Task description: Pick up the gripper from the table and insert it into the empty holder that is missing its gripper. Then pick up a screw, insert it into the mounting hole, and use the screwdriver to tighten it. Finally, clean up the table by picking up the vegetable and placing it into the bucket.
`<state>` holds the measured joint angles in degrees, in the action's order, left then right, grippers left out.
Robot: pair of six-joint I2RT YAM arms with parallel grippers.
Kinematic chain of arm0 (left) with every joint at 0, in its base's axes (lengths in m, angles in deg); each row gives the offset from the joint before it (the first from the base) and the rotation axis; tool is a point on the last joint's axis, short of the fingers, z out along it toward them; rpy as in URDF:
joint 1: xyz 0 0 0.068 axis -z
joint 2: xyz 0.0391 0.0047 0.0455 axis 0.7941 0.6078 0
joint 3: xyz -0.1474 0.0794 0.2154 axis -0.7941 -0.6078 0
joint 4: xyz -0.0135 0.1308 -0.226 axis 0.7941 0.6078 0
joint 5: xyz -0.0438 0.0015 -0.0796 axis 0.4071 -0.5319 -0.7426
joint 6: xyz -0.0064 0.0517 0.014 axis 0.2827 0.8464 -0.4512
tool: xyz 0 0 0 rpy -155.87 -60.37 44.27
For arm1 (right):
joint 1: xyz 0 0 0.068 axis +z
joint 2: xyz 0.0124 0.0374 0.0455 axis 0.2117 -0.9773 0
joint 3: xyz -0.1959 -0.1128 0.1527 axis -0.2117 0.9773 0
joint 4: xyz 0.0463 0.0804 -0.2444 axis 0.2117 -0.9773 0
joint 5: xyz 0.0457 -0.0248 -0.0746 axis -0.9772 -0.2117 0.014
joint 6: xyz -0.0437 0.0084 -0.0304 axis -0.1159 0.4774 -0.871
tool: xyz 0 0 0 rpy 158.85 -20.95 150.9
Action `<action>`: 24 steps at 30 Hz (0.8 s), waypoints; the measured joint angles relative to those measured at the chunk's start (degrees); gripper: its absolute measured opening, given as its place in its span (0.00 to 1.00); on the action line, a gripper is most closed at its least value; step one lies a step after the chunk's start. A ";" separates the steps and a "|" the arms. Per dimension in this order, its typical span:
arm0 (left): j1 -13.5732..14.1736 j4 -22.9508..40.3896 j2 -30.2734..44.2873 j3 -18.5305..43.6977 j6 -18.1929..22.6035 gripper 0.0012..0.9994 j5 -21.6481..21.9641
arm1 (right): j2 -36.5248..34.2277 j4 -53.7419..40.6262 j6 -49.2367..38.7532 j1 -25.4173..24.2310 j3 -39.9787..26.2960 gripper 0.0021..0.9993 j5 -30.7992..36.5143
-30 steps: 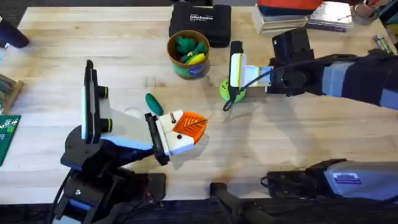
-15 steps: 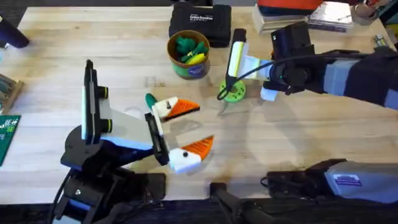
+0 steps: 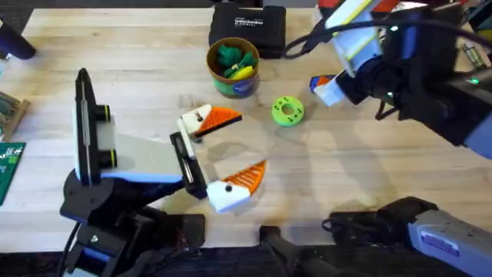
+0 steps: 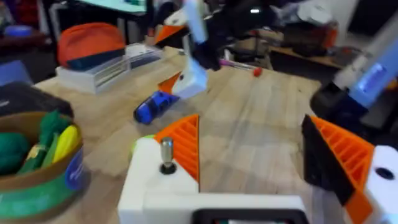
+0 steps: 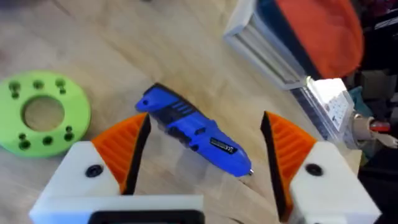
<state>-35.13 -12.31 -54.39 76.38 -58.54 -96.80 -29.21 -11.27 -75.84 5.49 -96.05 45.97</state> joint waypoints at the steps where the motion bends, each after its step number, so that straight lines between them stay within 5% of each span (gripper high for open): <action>1: -0.01 2.28 0.00 0.73 -1.66 0.99 2.09 | 1.60 -0.04 1.31 0.00 0.00 0.99 -0.22; 2: -0.01 4.89 0.02 1.55 -3.31 0.99 4.05 | 2.84 -0.09 2.32 0.00 0.00 0.99 -0.42; 3: -0.01 15.43 0.66 6.35 -6.61 0.99 10.72 | 6.38 -0.13 4.69 0.00 0.00 0.99 -0.86; 10: -0.01 39.69 12.97 27.14 -9.66 0.99 26.22 | 10.27 -0.17 6.81 0.00 0.00 0.99 -1.25; 18: -0.01 55.42 36.87 43.76 -9.96 0.99 40.02 | 10.35 -0.31 7.05 0.00 0.00 0.99 -1.27; 24: -0.56 57.90 52.43 46.24 -10.17 0.99 43.23 | 10.33 -0.31 7.20 0.00 0.00 0.99 -1.27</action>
<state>-35.69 45.60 -1.96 122.61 -68.71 -53.58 -18.89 -11.57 -68.63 5.49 -96.05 44.70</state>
